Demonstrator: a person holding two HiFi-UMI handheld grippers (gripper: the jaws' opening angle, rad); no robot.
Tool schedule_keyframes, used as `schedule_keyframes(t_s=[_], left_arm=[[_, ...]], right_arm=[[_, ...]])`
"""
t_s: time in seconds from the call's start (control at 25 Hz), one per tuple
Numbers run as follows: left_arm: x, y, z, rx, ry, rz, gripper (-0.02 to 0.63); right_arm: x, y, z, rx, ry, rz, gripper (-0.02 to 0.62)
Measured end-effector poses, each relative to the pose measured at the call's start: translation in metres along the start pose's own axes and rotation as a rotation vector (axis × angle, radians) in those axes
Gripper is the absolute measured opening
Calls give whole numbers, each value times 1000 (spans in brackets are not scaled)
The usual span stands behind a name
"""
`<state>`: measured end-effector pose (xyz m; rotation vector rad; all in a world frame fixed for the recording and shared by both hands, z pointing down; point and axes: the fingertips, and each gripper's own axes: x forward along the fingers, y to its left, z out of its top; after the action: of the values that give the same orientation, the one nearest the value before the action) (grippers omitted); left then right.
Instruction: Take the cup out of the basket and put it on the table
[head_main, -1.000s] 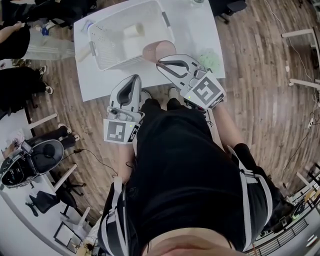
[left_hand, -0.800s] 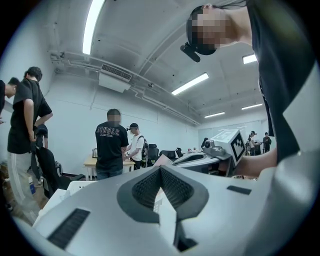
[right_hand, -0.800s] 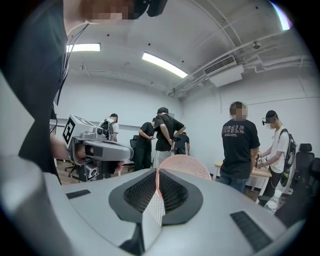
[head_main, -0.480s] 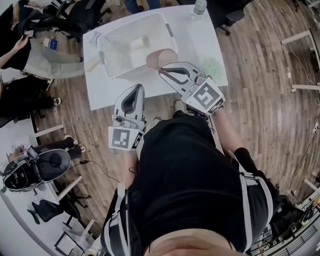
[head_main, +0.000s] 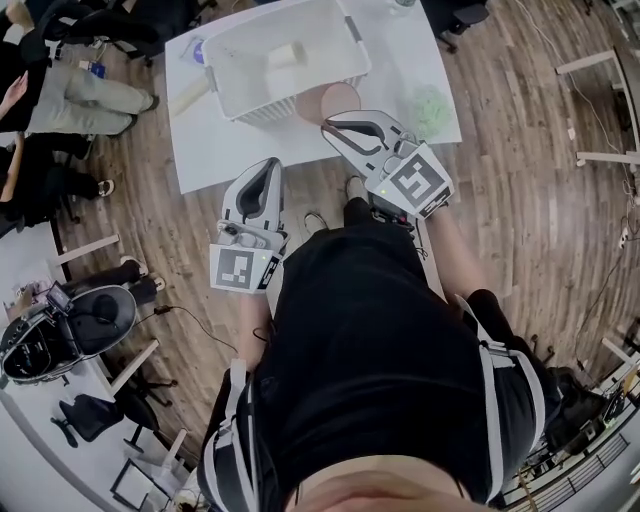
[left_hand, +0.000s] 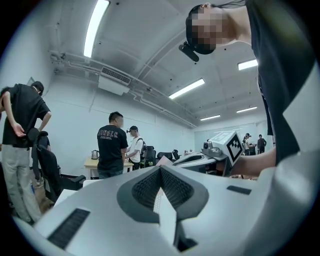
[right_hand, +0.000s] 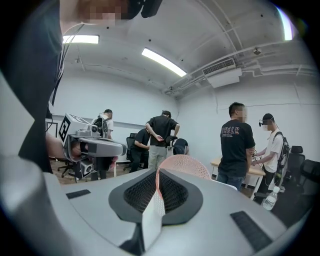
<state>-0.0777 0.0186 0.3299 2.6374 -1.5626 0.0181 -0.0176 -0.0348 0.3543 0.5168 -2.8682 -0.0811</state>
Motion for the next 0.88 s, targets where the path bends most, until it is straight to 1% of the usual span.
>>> schedule_keyframes(t_s=[0.24, 0.36, 0.52, 0.68, 0.88], left_arm=[[-26, -4, -10, -21, -2, -42, 20], [-41, -10, -14, -32, -2, -69, 20], [-65, -15, -19, -50, 5, -102, 20], [-77, -25, -20, -42, 11, -127, 20], [-79, -34, -18, -42, 5, -114, 20]], right_arm=[[-4, 29, -10, 11, 39, -40, 34], [-9, 45, -14, 33, 32, -62, 32], [-11, 62, -30, 39, 81, -98, 34], [-19, 68, -38, 37, 107, -121, 33], [-21, 66, -61, 36, 144, -107, 33]])
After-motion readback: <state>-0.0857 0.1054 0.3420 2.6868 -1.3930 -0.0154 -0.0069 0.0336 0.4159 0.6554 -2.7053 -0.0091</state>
